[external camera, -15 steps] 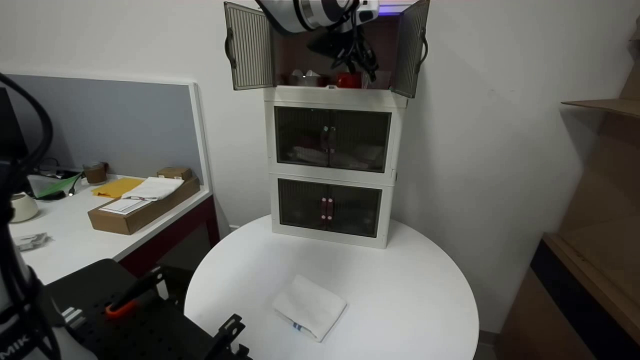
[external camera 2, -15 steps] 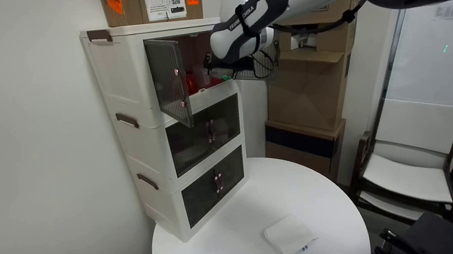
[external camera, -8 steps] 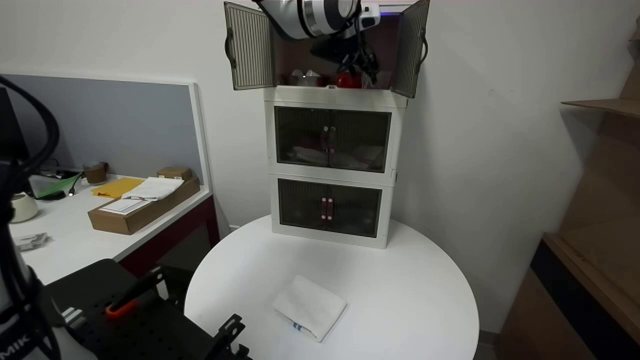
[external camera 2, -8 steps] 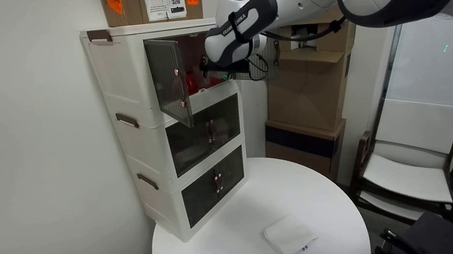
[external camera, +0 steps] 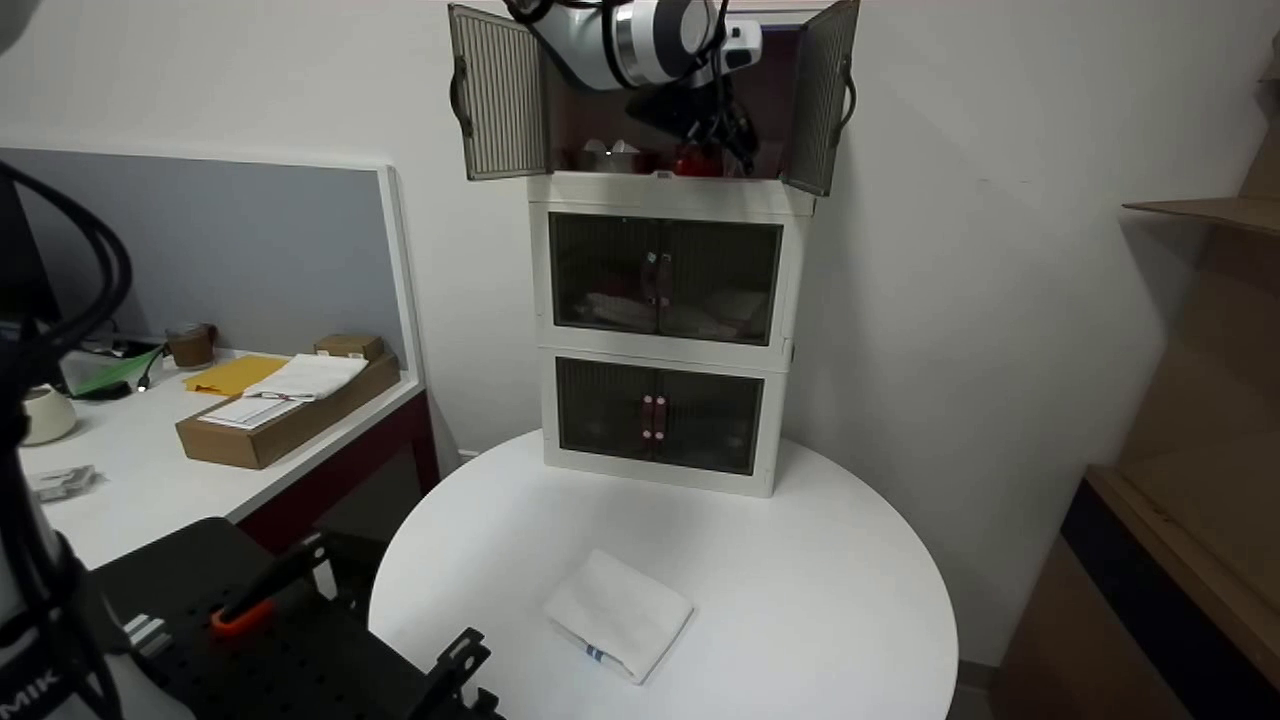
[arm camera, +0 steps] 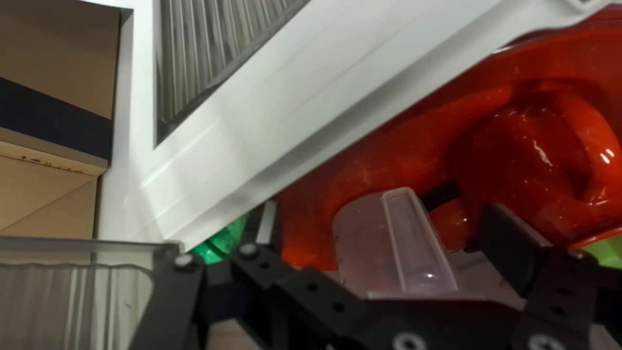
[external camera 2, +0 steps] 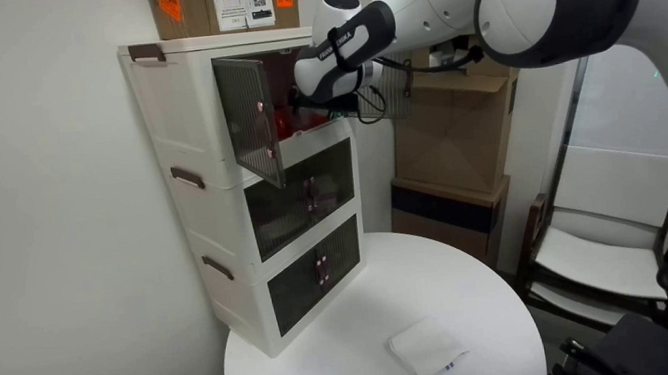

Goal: Remove the jar from the top cabinet

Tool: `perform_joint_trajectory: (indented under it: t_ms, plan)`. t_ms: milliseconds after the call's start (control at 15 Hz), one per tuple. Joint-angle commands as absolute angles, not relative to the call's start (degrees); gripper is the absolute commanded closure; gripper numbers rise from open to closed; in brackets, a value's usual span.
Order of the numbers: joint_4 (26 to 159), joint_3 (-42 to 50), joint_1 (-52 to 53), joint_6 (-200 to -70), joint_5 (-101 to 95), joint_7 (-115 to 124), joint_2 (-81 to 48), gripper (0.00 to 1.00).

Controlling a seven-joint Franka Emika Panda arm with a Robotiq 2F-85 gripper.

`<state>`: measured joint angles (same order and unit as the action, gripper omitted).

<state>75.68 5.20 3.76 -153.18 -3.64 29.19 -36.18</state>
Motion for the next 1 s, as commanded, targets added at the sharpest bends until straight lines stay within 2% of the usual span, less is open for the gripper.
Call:
perform_joint_trajectory:
  t_ms: [0, 600, 733, 933]
  plan:
    - [70.3, 5.7, 4.2, -152.2, -1.5, 27.6, -39.5, 0.00]
    - [65.2, 5.7, 4.2, -152.1, -1.5, 26.9, -42.9, 0.00]
    - [64.5, 5.7, 4.3, -152.2, -1.7, 26.7, -43.4, 0.26]
    - [63.8, 5.8, 4.3, -152.5, -1.8, 26.4, -43.8, 0.47]
